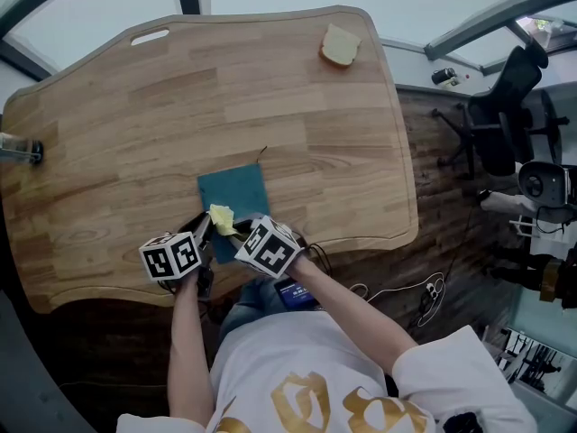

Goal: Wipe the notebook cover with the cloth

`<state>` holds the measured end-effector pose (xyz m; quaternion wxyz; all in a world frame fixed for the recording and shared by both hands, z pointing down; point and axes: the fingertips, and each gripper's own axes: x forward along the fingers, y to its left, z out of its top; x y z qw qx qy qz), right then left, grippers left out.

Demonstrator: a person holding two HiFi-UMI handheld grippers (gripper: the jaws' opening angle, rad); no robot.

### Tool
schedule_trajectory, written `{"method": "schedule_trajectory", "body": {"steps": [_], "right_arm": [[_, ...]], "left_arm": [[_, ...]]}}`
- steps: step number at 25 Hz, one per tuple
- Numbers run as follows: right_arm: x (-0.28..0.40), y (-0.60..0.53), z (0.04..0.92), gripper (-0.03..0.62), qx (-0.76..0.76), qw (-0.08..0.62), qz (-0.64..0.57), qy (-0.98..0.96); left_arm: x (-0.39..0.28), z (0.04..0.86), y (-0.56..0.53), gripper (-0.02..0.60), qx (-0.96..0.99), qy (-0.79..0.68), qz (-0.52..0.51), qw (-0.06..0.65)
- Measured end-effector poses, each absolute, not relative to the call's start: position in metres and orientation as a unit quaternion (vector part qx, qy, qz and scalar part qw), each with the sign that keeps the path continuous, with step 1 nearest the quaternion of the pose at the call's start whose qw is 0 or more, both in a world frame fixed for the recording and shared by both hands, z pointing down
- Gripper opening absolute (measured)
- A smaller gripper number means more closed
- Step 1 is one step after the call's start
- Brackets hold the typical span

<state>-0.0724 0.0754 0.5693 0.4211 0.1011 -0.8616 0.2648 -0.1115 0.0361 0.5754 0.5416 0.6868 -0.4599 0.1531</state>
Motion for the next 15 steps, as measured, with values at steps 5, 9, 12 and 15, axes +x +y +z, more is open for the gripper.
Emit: {"method": "schedule_trajectory", "body": {"steps": [5,9,12,15], "right_arm": [[-0.071,0.086,0.568,0.040,0.082,0.426,0.289,-0.853],[-0.070,0.094,0.568,0.040,0.067,0.431,0.299,-0.849],[-0.069,0.100,0.568,0.040,0.057,0.433,0.308,-0.845],[-0.068,0.105,0.569,0.040,0.048,0.435,0.320,-0.841]], "left_arm": [[-0.111,0.576,0.036,0.054,0.685,-0.462,0.151,0.543],[-0.112,0.576,0.036,0.054,0.684,-0.463,0.151,0.543],[-0.112,0.576,0.036,0.055,0.684,-0.464,0.152,0.543],[-0.112,0.576,0.036,0.055,0.684,-0.464,0.152,0.542]]}}
